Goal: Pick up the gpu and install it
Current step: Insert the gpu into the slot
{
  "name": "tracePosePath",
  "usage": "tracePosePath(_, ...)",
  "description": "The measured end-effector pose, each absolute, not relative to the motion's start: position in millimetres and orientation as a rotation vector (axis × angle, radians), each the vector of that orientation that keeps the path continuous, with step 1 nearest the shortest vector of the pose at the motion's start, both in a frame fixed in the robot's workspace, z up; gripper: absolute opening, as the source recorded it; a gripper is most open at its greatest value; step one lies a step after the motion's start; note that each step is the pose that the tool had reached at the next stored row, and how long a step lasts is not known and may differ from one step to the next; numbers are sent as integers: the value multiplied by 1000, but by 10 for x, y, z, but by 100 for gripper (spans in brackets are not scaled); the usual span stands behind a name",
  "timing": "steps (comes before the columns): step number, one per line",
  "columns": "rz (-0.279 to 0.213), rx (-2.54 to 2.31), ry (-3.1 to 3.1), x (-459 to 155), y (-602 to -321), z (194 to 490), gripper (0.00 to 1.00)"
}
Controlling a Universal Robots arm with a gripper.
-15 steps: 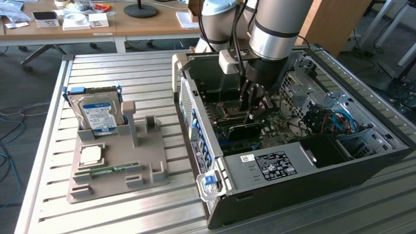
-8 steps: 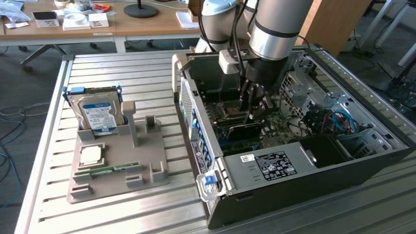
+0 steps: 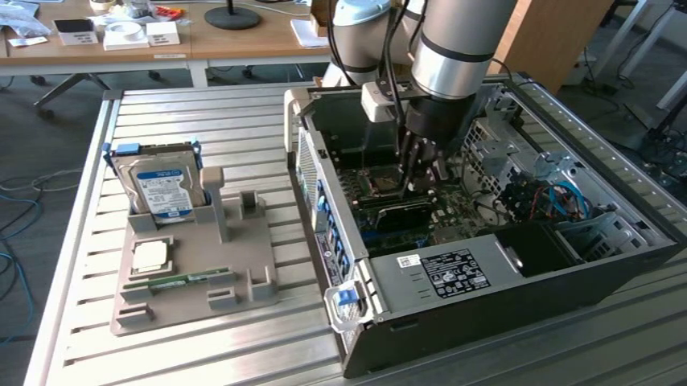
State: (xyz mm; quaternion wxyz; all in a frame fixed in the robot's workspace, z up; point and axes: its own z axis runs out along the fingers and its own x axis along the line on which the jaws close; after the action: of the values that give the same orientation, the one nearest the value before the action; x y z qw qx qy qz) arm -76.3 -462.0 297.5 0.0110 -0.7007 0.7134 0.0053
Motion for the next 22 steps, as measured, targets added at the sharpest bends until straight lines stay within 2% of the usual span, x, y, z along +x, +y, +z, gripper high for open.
tracePosePath(2,17,-2186,2226,-763,-4620,2975,14)
tracePosePath(4,17,-2186,2226,-763,-4620,2975,14)
tracePosePath(5,17,-2186,2226,-763,-4620,2975,11)
tracePosePath(22,17,-2186,2226,-763,-4620,2994,11)
